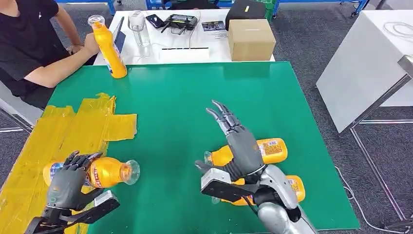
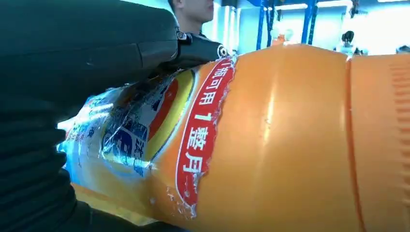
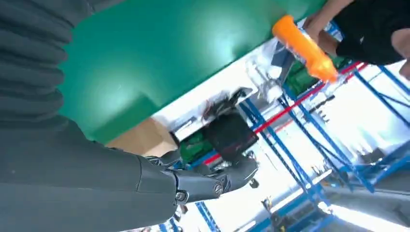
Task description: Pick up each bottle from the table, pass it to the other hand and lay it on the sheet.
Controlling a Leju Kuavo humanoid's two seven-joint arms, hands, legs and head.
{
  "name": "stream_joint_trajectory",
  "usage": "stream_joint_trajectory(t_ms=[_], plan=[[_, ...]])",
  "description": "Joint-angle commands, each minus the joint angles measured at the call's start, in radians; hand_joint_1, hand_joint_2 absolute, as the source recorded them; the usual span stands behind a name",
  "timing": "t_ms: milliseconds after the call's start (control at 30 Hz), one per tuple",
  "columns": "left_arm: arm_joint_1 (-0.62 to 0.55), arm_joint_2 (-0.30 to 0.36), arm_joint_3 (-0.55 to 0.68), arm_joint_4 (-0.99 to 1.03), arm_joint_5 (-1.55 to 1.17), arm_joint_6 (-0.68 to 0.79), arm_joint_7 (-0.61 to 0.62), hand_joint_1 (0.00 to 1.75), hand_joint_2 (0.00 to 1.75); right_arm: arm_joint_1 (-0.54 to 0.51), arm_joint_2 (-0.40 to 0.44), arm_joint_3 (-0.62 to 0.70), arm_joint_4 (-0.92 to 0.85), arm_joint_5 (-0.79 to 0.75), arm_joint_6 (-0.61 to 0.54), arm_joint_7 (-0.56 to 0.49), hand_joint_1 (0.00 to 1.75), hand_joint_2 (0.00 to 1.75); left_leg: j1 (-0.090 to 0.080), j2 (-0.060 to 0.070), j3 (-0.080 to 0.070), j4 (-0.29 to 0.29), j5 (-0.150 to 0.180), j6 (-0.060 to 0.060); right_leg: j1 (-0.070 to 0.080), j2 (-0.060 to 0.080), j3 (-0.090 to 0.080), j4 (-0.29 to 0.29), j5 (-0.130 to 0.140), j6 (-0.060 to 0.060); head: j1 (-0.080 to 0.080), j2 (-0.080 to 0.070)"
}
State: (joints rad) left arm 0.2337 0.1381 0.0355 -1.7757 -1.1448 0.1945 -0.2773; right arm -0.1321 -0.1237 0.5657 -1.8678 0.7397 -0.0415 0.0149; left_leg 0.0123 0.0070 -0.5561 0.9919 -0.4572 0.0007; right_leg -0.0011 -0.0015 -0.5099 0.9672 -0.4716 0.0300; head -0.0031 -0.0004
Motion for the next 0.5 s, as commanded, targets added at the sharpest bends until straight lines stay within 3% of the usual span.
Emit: stream_joint_trajectory(t_ms=[33,167,333,367,500], plan=[[-0.034,0.193,-0.135,0.24,-0.03,-0.045,0.053,1.75,1.75,0.107,-0.158,-0.007,-0.073,-0.031,0.045,-0.022,0.0,1.75,-0.001,-0.005,0.004,-0.003,0.001,0.0,-0.001,-0.004,0.005,-0.002,-0.001,0.0,0.0,0.0],[-0.058,0.228,-0.176,0.279,-0.021,-0.072,0.08,1.75,1.75,0.106,-0.177,0.022,-0.064,-0.016,0.064,-0.004,0.0,1.75,0.0,-0.002,0.001,-0.001,0.0,0.0,0.0,-0.001,0.002,-0.001,0.0,0.0,0.0,0.0],[-0.098,0.281,-0.218,0.372,0.028,-0.103,0.076,1.75,1.75,0.145,-0.26,0.057,-0.073,-0.033,0.093,-0.001,0.0,1.75,0.0,-0.006,0.004,-0.003,0.001,0.001,0.0,-0.005,0.006,-0.003,0.0,0.0,0.0,0.0],[-0.101,0.287,-0.22,0.381,0.029,-0.107,0.084,0.07,1.75,0.157,-0.278,0.057,-0.085,-0.037,0.095,-0.002,0.0,1.75,0.0,-0.005,0.004,-0.003,0.001,0.001,0.0,-0.005,0.006,-0.003,0.0,0.0,0.0,0.0],[-0.099,0.289,-0.222,0.385,0.021,-0.1,0.103,0.0,1.75,0.196,-0.315,0.051,-0.119,-0.038,0.092,-0.002,0.0,1.75,-0.001,-0.003,0.003,-0.002,0.0,0.001,-0.001,-0.003,0.005,-0.002,-0.001,0.0,0.0,0.0]])
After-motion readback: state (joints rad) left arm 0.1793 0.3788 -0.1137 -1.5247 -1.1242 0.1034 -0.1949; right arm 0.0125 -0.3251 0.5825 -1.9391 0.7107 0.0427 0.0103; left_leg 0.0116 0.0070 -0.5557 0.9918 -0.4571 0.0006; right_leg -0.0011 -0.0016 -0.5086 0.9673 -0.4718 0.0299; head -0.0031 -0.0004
